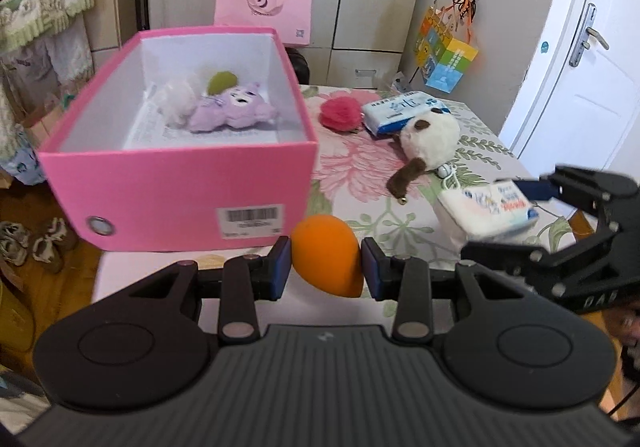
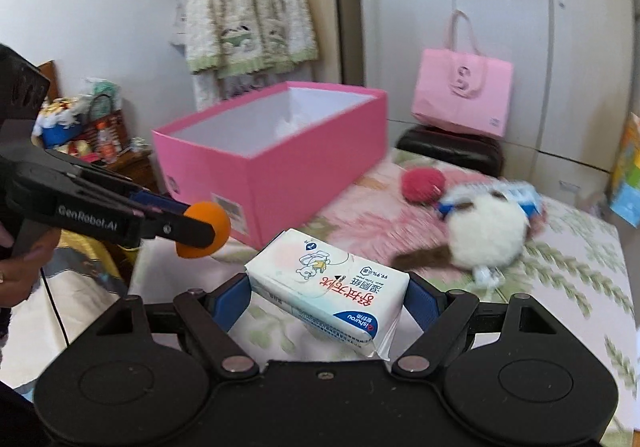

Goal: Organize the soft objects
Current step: 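Lift the orange sponge with the left gripper toward the pink box, then drop the orange sponge from the left gripper into the box while right drops the white tissue pack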

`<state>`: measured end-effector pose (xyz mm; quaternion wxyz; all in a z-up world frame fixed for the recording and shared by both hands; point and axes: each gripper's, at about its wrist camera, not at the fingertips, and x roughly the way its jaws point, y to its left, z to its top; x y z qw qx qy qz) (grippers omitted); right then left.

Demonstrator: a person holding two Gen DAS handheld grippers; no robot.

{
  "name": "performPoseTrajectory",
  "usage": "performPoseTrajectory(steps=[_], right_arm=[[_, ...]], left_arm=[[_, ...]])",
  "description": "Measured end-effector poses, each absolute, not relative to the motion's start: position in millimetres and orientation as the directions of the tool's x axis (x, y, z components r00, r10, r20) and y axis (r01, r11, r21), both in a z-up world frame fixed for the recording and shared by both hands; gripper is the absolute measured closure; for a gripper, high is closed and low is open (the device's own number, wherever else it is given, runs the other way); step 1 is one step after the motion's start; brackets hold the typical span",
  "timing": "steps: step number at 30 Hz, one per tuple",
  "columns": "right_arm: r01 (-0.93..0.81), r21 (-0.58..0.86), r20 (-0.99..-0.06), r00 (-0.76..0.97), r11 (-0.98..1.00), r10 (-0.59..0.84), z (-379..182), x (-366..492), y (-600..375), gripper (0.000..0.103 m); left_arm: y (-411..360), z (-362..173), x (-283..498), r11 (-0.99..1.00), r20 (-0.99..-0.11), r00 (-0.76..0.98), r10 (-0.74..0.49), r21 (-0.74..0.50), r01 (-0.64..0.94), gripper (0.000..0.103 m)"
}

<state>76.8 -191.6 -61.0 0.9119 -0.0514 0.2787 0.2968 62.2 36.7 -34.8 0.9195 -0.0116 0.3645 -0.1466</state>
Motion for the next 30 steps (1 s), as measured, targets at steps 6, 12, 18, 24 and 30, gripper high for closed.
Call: performPoseTrajectory(steps=[6, 12, 18, 24, 30], right_arm=[[-0.646, 0.061, -0.513, 0.634, 0.761, 0.579, -25.2, 78.7, -171.4, 0.018], [-0.686, 0.018, -0.49, 0.628, 0.727, 0.605, 2.7, 81.4, -151.8, 0.018], [-0.726, -0.014, -0.442, 0.621, 0.687, 0.647, 25.9, 95.0, -133.2, 0.017], [-0.707, -0.045, -0.443, 0.647, 0.706, 0.621, 32.4, 137.4, -113.7, 0.017], [-0.717, -0.044, -0.462, 0.632, 0.696, 0.622, 41.5, 185.3, -104.4, 0.017]], left_arm=[[57.9, -11.6, 59.3, 0.95, -0.671, 0.68, -0.295, -0.134, 0.28, 0.066], [68.4, 4.3, 65.6, 0.949, -0.671, 0.682, -0.291, -0.111, 0.296, 0.066], [77.4, 23.8, 83.3, 0.955, -0.639, 0.72, -0.272, -0.087, 0.283, 0.066], [97.7, 41.2, 117.7, 0.96, -0.594, 0.755, -0.278, -0.136, 0.246, 0.066], [103.3, 48.0, 166.8, 0.963, -0.604, 0.753, -0.263, -0.121, 0.239, 0.066]])
